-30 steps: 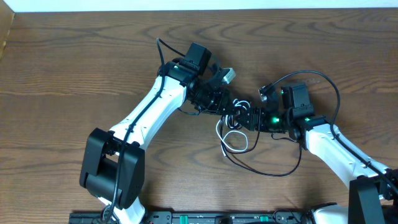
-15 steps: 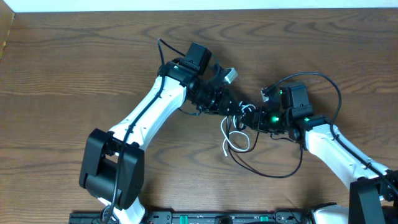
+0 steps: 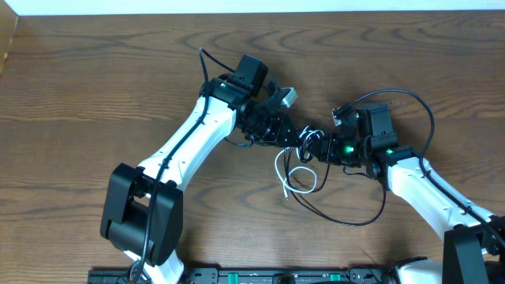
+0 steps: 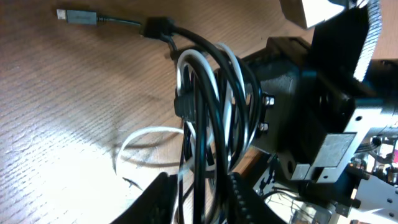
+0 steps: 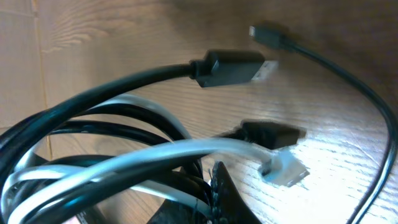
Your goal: Untangle cables
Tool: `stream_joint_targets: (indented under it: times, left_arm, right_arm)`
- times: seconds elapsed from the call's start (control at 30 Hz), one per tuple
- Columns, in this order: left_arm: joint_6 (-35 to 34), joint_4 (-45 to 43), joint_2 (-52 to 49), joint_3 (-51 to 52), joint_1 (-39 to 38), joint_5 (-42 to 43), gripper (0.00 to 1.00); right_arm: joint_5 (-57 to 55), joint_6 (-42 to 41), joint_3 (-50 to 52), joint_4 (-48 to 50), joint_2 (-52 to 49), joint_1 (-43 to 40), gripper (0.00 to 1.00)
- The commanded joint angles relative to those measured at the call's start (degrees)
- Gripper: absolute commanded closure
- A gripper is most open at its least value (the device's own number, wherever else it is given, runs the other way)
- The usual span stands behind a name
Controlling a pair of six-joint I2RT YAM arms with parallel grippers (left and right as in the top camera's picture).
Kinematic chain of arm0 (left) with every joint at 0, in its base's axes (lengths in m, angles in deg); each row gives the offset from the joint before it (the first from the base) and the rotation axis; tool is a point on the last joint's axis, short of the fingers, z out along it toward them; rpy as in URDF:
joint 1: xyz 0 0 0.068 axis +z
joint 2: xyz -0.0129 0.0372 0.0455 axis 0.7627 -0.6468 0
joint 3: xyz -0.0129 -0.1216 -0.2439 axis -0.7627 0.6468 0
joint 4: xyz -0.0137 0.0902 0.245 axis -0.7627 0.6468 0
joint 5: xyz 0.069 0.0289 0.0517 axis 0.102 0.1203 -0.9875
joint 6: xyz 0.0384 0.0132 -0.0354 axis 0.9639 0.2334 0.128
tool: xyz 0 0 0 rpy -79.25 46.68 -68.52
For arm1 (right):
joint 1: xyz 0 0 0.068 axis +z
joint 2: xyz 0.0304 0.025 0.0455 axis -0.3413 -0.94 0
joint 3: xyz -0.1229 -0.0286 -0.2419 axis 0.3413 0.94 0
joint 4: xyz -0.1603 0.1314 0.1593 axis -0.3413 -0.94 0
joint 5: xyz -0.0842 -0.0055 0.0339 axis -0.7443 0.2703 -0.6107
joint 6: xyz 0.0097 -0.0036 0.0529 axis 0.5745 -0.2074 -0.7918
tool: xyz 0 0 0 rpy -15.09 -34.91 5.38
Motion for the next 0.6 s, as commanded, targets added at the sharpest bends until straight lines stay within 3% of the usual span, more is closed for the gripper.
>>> stream_joint_targets:
  times: [0.0,0.27,0.47,0.57]
  left_arm:
    - [0.72,1.79,1.38,0.2,0.17,-0.61,0.75]
    - [1.62,4.66,1.36,1.64,0.17,-3.26,0.76]
    - [2.78,4.87,1.36,1.64,0.17,-4.48,0.66]
    - [3.3,5.49,1.36,1.64,0.2,-10.19,0.61]
  right_arm:
    - [4.22,1.51,-0.52,2.89,0.57,0.02,0.99]
    - [7.19,1.49,-0.52,6.54,0.59,-0.11,0.99]
    - [7.87,1.44,-0.52,7.76,0.59,-0.2,0.99]
    - [7.98,0.52,-0.52,8.33,0.61,-0.98,0.99]
